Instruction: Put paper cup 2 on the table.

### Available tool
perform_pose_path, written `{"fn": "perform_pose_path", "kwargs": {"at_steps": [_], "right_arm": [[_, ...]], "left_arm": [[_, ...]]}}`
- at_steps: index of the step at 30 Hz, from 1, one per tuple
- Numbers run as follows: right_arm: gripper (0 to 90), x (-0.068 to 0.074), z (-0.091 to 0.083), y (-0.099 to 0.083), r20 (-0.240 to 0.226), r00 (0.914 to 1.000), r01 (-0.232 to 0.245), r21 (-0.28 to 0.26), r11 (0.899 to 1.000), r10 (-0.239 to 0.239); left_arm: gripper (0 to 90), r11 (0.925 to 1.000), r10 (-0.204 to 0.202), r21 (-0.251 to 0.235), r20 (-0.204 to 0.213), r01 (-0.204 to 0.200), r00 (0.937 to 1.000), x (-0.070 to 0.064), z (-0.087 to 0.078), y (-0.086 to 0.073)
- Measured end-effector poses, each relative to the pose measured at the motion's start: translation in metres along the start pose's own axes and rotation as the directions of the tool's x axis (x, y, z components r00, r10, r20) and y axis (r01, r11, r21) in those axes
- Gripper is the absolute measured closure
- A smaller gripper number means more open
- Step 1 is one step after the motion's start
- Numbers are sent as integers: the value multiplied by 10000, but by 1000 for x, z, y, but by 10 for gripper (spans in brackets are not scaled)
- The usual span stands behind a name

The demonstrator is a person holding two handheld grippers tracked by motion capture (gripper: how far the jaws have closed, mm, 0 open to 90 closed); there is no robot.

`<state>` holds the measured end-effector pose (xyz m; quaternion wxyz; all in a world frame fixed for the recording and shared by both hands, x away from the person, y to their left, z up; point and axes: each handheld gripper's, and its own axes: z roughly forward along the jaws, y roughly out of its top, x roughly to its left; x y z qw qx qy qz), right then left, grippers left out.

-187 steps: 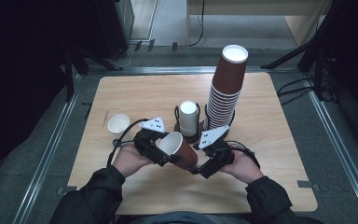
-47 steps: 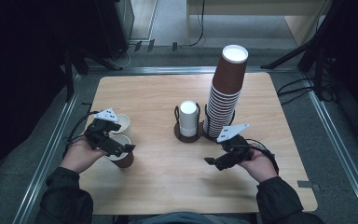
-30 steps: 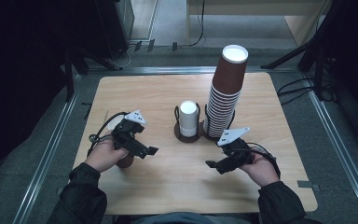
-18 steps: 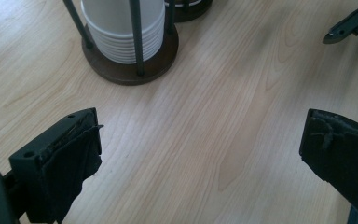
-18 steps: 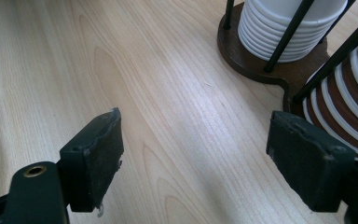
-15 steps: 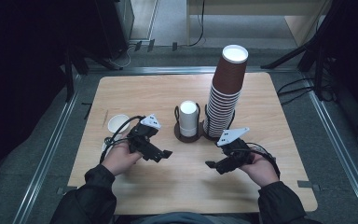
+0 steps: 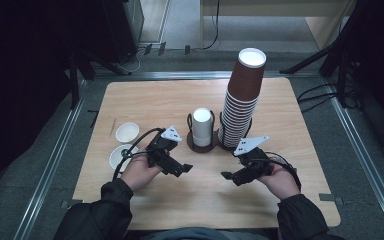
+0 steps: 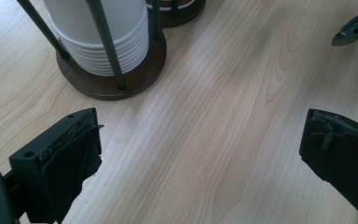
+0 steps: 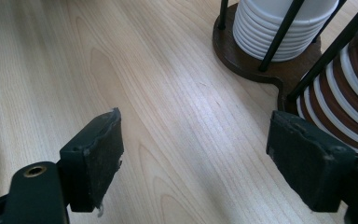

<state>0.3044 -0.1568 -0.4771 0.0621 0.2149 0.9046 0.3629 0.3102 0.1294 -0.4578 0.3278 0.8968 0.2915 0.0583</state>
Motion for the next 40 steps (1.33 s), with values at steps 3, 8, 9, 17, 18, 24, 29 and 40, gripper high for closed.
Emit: {"fn": "perform_pose_path", "kwargs": {"at_steps": [3, 8, 9, 17, 18, 24, 29, 40], "right_arm": [[191, 0, 0, 0, -1, 10000, 7, 7, 10000, -7], [191, 0, 0, 0, -4, 10000, 16, 10, 10000, -16], [191, 0, 0, 0, 1, 10000, 23, 12, 10000, -23], [191, -1, 0, 0, 15, 10000, 64, 69, 10000, -64], [191, 0, 1, 0, -3, 10000, 55, 84, 9999, -54], [191, 0, 1, 0, 19, 9999, 109, 141, 9998, -109], [191, -1, 0, 0, 34, 9999, 140, 156, 9998, -141], [191, -1, 3, -2, 81, 9995, 304, 474, 9984, -308]], "left_arm": [[0, 9999, 60, 98, 70, -61, 10000, -2, 5, 0], [0, 9999, 153, -16, -2, -153, 9999, -6, 9, 0], [0, 9998, 180, -28, -18, -180, 9998, -7, 9, 0], [0, 9999, 150, -34, 33, -149, 9999, -7, 13, -2], [0, 9999, 136, -24, 66, -136, 9999, -8, 14, -3], [0, 9997, 222, 54, 82, -222, 9997, -10, 16, -4], [0, 9997, 237, 97, 59, -238, 9997, -9, 17, -6], [0, 9993, 181, 329, -61, -178, 9998, -5, 23, -10]]}}
